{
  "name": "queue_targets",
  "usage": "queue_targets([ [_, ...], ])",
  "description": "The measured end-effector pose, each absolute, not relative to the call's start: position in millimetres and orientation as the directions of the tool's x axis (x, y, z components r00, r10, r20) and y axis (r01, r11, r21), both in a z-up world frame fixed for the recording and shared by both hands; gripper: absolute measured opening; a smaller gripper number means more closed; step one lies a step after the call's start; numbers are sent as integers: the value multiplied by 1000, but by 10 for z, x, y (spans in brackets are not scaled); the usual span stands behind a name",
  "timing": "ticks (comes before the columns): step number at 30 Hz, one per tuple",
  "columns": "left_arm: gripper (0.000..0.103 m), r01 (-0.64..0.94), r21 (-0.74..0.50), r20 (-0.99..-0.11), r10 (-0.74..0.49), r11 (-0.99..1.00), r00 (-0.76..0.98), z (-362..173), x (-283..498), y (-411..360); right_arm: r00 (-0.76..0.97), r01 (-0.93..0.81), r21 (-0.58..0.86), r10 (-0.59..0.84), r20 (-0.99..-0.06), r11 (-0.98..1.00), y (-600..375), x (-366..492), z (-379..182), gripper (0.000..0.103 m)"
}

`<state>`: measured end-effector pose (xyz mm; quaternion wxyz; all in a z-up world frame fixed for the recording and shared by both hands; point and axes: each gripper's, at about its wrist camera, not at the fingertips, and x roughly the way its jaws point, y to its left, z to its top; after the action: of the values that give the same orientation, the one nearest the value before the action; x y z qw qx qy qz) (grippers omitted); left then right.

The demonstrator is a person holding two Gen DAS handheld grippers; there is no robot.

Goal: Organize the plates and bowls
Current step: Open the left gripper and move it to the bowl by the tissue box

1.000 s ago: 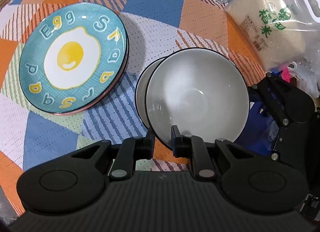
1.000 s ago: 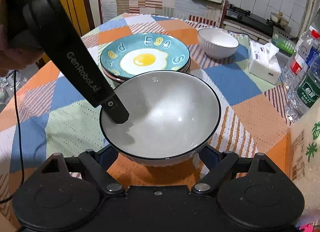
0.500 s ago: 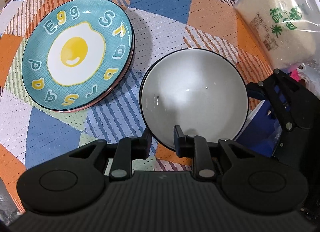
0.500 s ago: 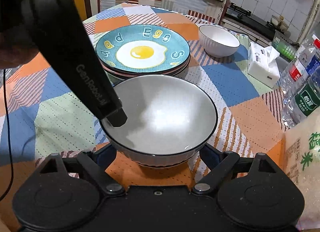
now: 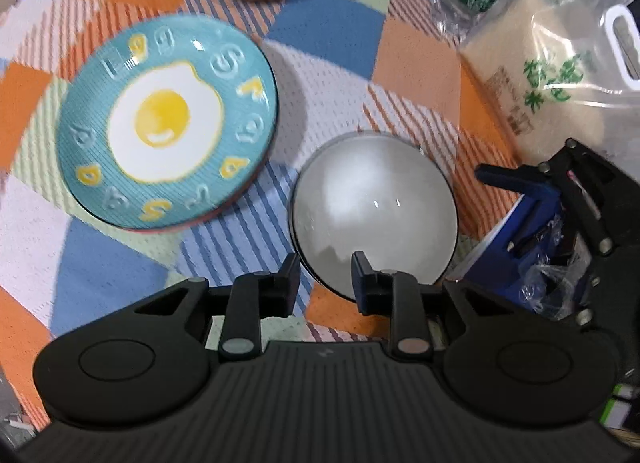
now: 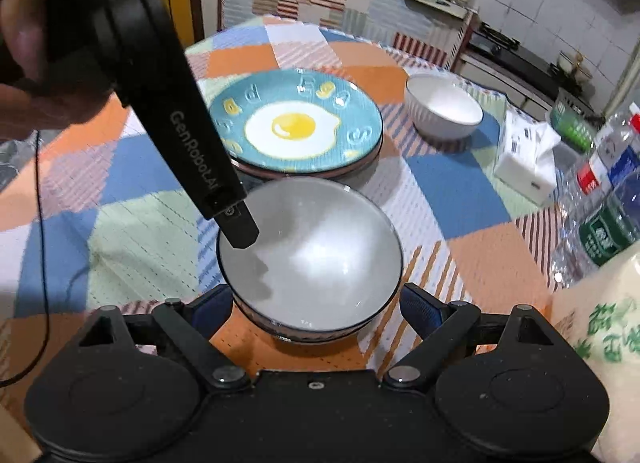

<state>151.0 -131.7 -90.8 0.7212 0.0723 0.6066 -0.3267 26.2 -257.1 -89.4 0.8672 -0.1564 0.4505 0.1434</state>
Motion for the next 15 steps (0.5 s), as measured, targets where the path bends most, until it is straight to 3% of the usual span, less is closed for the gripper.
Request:
queue_targets([
  [9,27,543,-294,-887,-436,786,151,-456,1735,-1138,551,-284,-26,141,-823,959,-2927,610,-373,92],
  [15,27,519,-265,-877,-427,812,221,-297,2067,-1072,533,-157,171,229,-814,973,-3235,992,-108,90],
])
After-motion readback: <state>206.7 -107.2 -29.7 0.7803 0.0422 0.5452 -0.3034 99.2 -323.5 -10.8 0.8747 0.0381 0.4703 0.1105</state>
